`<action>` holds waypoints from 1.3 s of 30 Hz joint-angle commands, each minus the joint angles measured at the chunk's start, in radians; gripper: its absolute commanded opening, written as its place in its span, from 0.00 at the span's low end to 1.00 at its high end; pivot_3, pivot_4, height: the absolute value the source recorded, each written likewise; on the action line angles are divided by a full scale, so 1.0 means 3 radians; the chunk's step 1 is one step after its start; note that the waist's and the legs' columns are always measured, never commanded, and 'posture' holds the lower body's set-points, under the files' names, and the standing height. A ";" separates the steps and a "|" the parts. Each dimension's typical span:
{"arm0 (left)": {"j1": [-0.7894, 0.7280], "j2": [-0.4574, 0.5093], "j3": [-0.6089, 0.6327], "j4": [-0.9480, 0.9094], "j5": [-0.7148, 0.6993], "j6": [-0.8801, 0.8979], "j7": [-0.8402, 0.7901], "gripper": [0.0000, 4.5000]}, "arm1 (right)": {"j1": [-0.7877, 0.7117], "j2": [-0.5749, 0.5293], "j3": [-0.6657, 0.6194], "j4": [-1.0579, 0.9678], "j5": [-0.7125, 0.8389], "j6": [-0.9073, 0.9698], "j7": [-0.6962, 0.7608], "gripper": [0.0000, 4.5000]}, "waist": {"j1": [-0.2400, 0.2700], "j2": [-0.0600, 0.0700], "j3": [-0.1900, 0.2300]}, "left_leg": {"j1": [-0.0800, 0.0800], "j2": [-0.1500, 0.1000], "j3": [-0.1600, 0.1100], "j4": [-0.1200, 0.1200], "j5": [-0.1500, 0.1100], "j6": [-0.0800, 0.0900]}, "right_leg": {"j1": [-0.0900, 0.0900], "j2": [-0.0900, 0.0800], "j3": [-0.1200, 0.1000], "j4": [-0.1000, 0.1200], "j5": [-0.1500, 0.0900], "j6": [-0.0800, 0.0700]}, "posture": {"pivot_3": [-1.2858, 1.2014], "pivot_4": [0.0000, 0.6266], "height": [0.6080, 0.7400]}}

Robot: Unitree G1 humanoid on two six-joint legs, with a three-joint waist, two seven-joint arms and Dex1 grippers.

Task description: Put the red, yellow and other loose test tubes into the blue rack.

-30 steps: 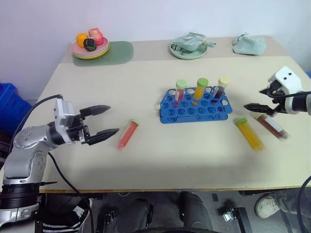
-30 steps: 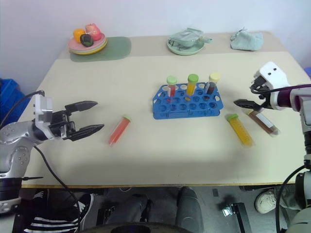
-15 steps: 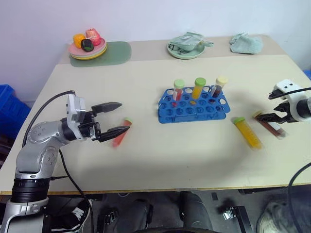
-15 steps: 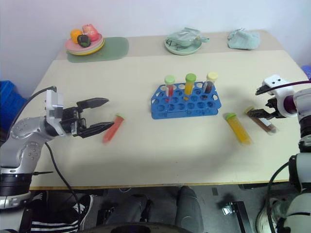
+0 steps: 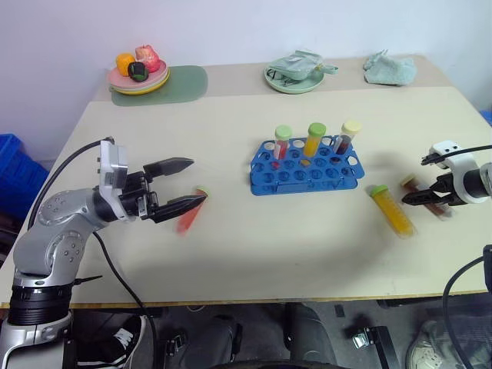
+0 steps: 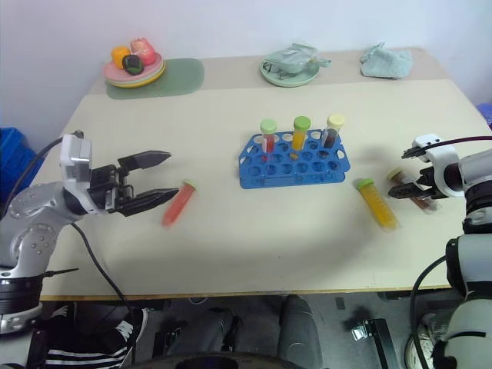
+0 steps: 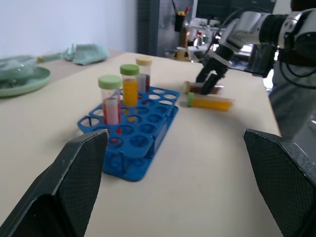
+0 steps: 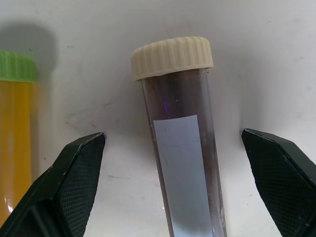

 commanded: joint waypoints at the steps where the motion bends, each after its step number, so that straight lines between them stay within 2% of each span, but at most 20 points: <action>1: 0.0021 0.0098 0.0043 -0.0142 -0.0019 0.0032 -0.0032 1.00 | -0.0096 0.0017 -0.0003 0.0050 -0.0061 -0.0034 0.0050 1.00 | -0.0009 0.0000 0.0000 | 0.0000 0.0000 0.0000 0.0000 0.0000 0.0000 | 0.0000 0.0000 0.0000 0.0000 0.0000 0.0000 | 0.52 0.24 1.00; 4: 0.0029 0.0119 0.0027 -0.0171 0.0001 0.0039 -0.0022 1.00 | -0.0098 0.0046 0.0007 0.0057 -0.0104 -0.0084 0.0063 0.80 | -0.0022 0.0000 0.0000 | 0.0000 0.0000 0.0000 0.0000 0.0000 0.0000 | 0.0000 0.0000 0.0000 0.0000 0.0000 0.0000 | 0.52 0.24 1.00; 8: 0.0026 0.0116 0.0022 -0.0209 -0.0008 0.0057 0.0024 1.00 | -0.0081 0.0048 0.0022 0.0034 -0.0162 -0.0168 0.0049 0.37 | -0.0052 -0.0001 0.0000 | 0.0000 0.0000 0.0000 0.0000 0.0000 0.0000 | 0.0001 0.0000 0.0000 0.0000 0.0000 0.0000 | 0.52 0.24 1.00; 12: 0.0036 0.0117 0.0019 -0.0248 -0.0009 0.0069 0.0066 1.00 | -0.0044 -0.0021 -0.0016 -0.0138 -0.0150 -0.0234 0.0173 0.37 | -0.0053 0.0000 0.0000 | 0.0001 0.0000 0.0000 0.0000 0.0000 0.0000 | 0.0001 0.0000 0.0000 0.0000 0.0000 0.0000 | 0.52 0.24 1.00; 18: 0.0019 0.0101 0.0026 -0.0211 0.0013 0.0042 0.0086 1.00 | 0.0454 -0.0320 -0.0441 -0.1142 0.0299 -0.0407 0.0580 0.37 | -0.0043 0.0002 0.0001 | -0.0002 0.0000 -0.0001 0.0000 0.0000 0.0000 | -0.0002 0.0000 0.0000 -0.0001 0.0000 0.0000 | 0.52 0.24 1.00; 23: -0.0055 0.0099 0.0012 -0.0107 0.0045 0.0006 0.0049 1.00 | 0.0800 -0.0358 -0.1072 -0.1836 0.0838 0.0023 0.0509 0.37 | -0.0048 0.0002 0.0001 | -0.0001 0.0000 0.0000 0.0000 0.0000 0.0000 | -0.0001 0.0000 0.0000 0.0001 0.0000 0.0001 | 0.52 0.24 1.00; 26: -0.0116 0.0099 0.0006 -0.0022 0.0068 -0.0016 0.0008 1.00 | 0.0957 -0.0317 -0.1458 -0.2316 0.1283 0.0497 0.0525 0.37 | -0.0046 0.0003 0.0001 | -0.0001 0.0001 0.0000 0.0000 0.0000 0.0000 | -0.0001 0.0001 0.0001 0.0001 0.0000 0.0001 | 0.52 0.24 1.00; 30: -0.0202 0.0076 -0.0032 0.0118 0.0123 -0.0084 -0.0073 1.00 | 0.1202 0.0252 -0.2213 -0.3045 0.1926 0.0569 0.0084 0.37 | -0.0050 0.0000 0.0001 | 0.0002 0.0005 0.0001 -0.0001 -0.0001 0.0000 | 0.0002 0.0006 0.0002 -0.0001 0.0001 0.0000 | 0.52 0.24 1.00; 33: -0.0233 0.0070 -0.0037 0.0178 0.0141 -0.0119 -0.0110 1.00 | 0.1321 0.0781 -0.2539 -0.3527 0.2211 0.0493 -0.0430 0.37 | -0.0045 0.0000 0.0001 | 0.0003 0.0011 0.0002 0.0000 -0.0002 -0.0002 | 0.0002 0.0014 0.0004 -0.0002 0.0003 -0.0002 | 0.52 0.24 1.00; 39: -0.0238 0.0056 -0.0016 0.0293 0.0183 -0.0192 -0.0156 1.00 | 0.1524 0.1706 -0.2631 -0.4041 0.2366 -0.0106 -0.1290 0.37 | -0.0045 0.0001 0.0001 | 0.0003 0.0013 0.0003 0.0000 -0.0002 -0.0002 | 0.0000 0.0019 0.0010 -0.0001 0.0004 -0.0004 | 0.52 0.24 1.00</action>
